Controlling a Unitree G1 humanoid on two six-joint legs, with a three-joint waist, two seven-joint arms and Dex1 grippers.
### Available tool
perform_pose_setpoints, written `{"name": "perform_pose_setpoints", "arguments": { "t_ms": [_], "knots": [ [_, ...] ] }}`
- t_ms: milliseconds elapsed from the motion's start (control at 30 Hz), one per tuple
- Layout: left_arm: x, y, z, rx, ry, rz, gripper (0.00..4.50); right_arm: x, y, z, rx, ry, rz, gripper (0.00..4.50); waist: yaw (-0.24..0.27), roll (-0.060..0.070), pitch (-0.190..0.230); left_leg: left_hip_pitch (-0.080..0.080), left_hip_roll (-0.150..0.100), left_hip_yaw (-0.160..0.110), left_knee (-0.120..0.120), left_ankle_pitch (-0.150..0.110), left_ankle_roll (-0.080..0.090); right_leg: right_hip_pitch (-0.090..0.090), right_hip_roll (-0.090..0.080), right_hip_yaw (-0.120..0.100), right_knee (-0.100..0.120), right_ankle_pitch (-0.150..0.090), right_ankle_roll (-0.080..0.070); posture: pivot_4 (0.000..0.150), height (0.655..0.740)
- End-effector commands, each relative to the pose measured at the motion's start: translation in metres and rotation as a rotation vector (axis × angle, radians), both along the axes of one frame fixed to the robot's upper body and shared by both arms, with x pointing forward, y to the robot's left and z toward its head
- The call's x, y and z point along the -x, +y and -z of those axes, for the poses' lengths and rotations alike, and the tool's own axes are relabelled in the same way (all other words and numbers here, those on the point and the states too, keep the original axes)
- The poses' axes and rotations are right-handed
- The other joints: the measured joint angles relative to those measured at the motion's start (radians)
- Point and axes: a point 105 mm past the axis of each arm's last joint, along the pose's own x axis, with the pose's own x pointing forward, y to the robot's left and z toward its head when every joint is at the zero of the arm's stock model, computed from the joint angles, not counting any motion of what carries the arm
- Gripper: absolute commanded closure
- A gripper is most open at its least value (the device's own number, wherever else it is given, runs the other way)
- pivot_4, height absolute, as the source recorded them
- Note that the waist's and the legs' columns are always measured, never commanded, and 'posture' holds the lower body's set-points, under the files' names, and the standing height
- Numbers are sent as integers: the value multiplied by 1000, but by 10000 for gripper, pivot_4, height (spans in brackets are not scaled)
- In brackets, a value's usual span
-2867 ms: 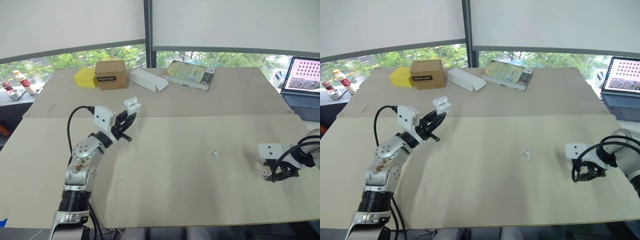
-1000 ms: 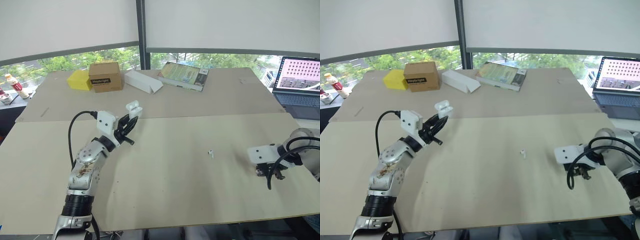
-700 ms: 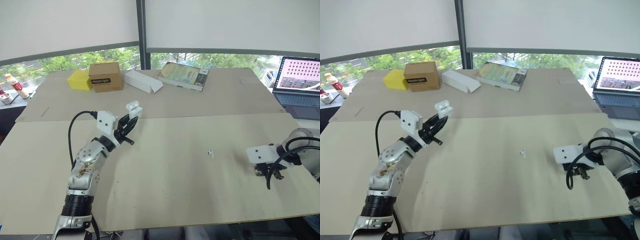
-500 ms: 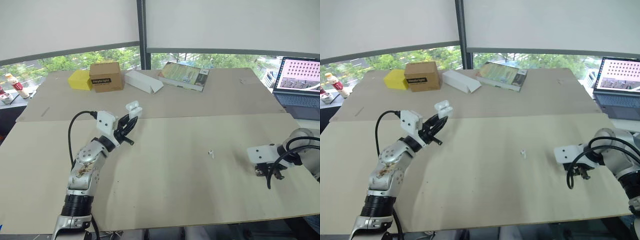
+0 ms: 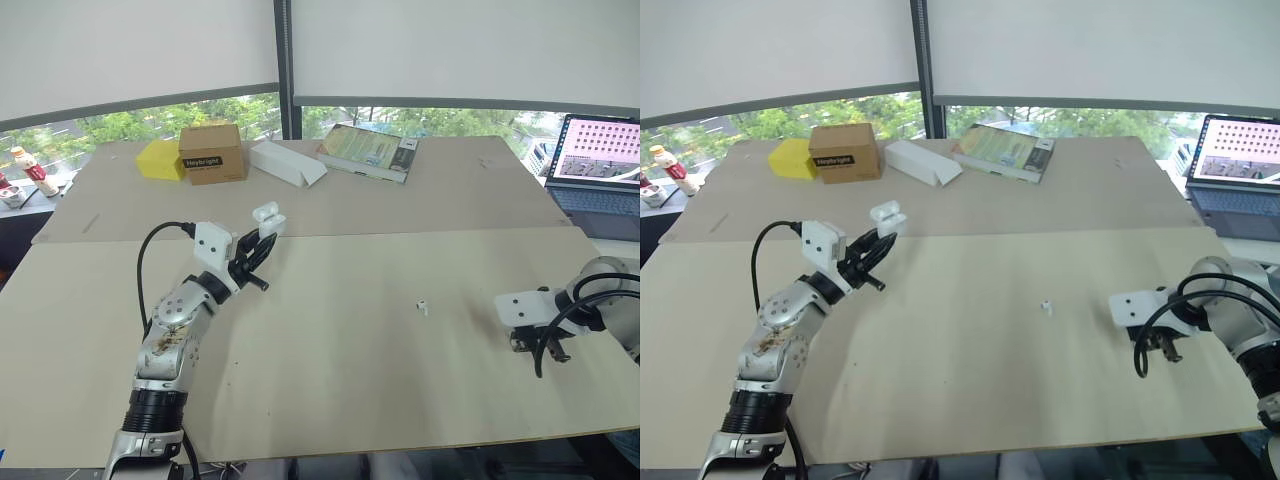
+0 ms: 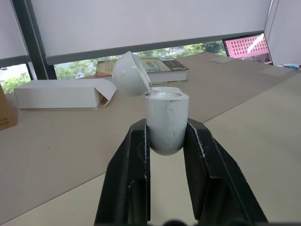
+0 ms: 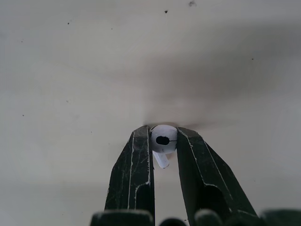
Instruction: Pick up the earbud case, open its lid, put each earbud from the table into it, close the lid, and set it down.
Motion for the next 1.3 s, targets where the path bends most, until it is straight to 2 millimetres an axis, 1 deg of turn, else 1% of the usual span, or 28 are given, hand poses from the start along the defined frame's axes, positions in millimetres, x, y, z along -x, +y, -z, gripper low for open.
{"name": "perform_pose_setpoints", "arguments": {
  "t_ms": [33, 67, 100, 167, 200, 267, 300, 333, 367, 400, 433, 467, 500, 533, 567, 633, 767, 833, 967, 1033, 1133, 1200, 1300],
  "knots": [
    [3, -4, -14, -3, -58, 16, 39983, -3, 5, 2, -39, -22, 6, 41697, 0, 0, 0, 0, 0, 0, 0, 0, 0, 0, 0, 0, 0, 0, 0, 1500, 7400],
    [3, -4, -14, -3, -58, 16, 39983, -5, 8, 0, -56, -31, 5, 41697, -1, 0, 0, 0, 0, 0, 0, 0, 0, 0, 0, 0, 0, 0, 0, 1500, 7400],
    [3, -4, -14, -3, -60, 17, 39983, -8, 17, -5, -93, -47, -3, 41697, -2, 0, 0, 0, 0, 0, 0, 0, 0, 0, 0, 0, 0, 0, 0, 1500, 7400],
    [4, -4, -16, -3, -64, 23, 39983, -17, 44, -20, -227, -79, -10, 41697, -8, 0, 0, 0, 0, 0, 0, 0, 0, 0, 0, 0, 0, 0, 0, 1500, 7400],
    [4, -4, -16, -3, -64, 25, 39983, -19, 53, -25, -271, -83, -12, 41697, -12, 0, 0, 0, 1, 1, 0, 0, 0, -1, 0, 1, 0, 0, 0, 1500, 7400],
    [5, -8, -19, 1, -76, 44, 39983, -39, 105, -61, -567, -164, 18, 41697, -16, 0, 0, 0, 1, 1, -4, 1, -1, -2, 0, 1, 1, 0, -1, 1500, 7400],
    [5, -10, -20, 4, -80, 52, 39983, -48, 130, -84, -743, -201, 49, 41697, -21, 0, 0, 0, 1, 1, -4, 1, -2, -4, 1, 1, 1, 0, -1, 1500, 7400],
    [4, -11, -22, 7, -84, 60, 39983, -57, 155, -113, -945, -239, 115, 41697, -24, 1, 1, -2, 1, 0, -5, 2, -3, -6, 1, 2, 2, 0, -1, 1500, 7400],
    [4, -13, -23, 8, -88, 68, 39983, -63, 172, -137, -1103, -254, 175, 41697, -24, 1, 0, -3, 1, 0, -5, 2, -4, -8, 1, 2, 4, 0, -2, 1500, 7400],
    [3, -15, -24, 7, -92, 77, 39983, -67, 187, -160, -1246, -279, 216, 41697, -20, 1, 0, -8, 1, 0, -5, 3, -5, -15, -1, 3, 8, 0, -3, 1500, 7400],
    [2, -17, -25, 8, -94, 85, 39983, -69, 196, -175, -1338, -295, 255, 41697, -11, 2, 0, -14, 0, -2, -4, 5, -8, -20, -1, 2, 10, 0, -3, 1500, 7400],
    [0, -20, -27, 12, -97, 93, 39983, -71, 204, -188, -1434, -316, 300, 41697, 0, 1, -1, -21, 0, -4, -3, 9, -15, -27, -1, 0, 13, 1, -4, 1500, 7400],
    [-1, -24, -29, 13, -100, 105, 39983, -74, 209, -198, -1525, -342, 359, 41697, 11, 1, -1, -24, -1, -6, -3, 9, -16, -30, -1, -2, 16, 2, -5, 1500, 7400],
    [-2, -27, -30, 19, -104, 116, 39983, -75, 214, -204, -1599, -348, 407, 41697, 21, 1, -1, -27, -2, -9, -2, 10, -16, -35, -2, -4, 23, 2, -6, 1500, 7400],
    [-3, -31, -32, 23, -108, 126, 39983, -75, 219, -207, -1675, -366, 441, 41697, 27, 1, -2, -27, -2, -11, 0, 10, -16, -35, -2, -6, 25, 2, -6, 1500, 7400],
    [-6, -38, -36, 34, -118, 138, 39983, -71, 229, -204, -1737, -406, 462, 41697, 31, 1, -2, -31, -5, -14, 1, 9, -15, -35, -3, -8, 23, 2, -6, 1500, 7400],
    [-11, -49, -41, 51, -131, 156, 39983, -70, 242, -194, -1798, -460, 519, 41697, 16, 1, -1, -33, -12, -12, 4, 8, -11, -36, -6, -7, 23, 3, -4, 1500, 7400],
    [-12, -53, -44, 58, -139, 162, 39983, -68, 248, -192, -1821, -456, 530, 41697, 3, 1, -1, -32, -12, -10, 5, 9, -11, -36, -6, -7, 22, 3, -3, 1500, 7400],
    [-15, -55, -47, 70, -153, 158, 39983, -62, 261, -186, -1832, -464, 511, 41697, -18, 1, -2, -30, -7, -9, 4, 12, -15, -34, -2, -6, 22, 3, -4, 1500, 7400],
    [-17, -56, -47, 71, -156, 156, 39983, -59, 266, -185, -1835, -463, 491, 41697, -26, 1, -2, -29, -6, -8, 2, 12, -13, -34, 0, -6, 23, 3, -5, 1500, 7400],
    [-18, -56, -49, 75, -159, 157, 39983, -53, 277, -182, -1816, -461, 419, 41697, -31, 1, -2, -27, -5, -8, 0, 12, -11, -34, 0, -6, 25, 3, -6, 1500, 7400],
    [-17, -60, -50, 82, -163, 178, 39983, -50, 285, -175, -1795, -444, 378, 41697, -33, 1, -2, -27, -5, -8, -1, 12, -12, -34, 0, -6, 25, 3, -6, 1500, 7400],
    [-14, -63, -52, 83, -167, 208, 39983, -51, 289, -169, -1784, -423, 356, 41697, -33, 1, -2, -27, -6, -8, -1, 14, -16, -34, 0, -6, 24, 3, -6, 1500, 7400]
  ]
}}
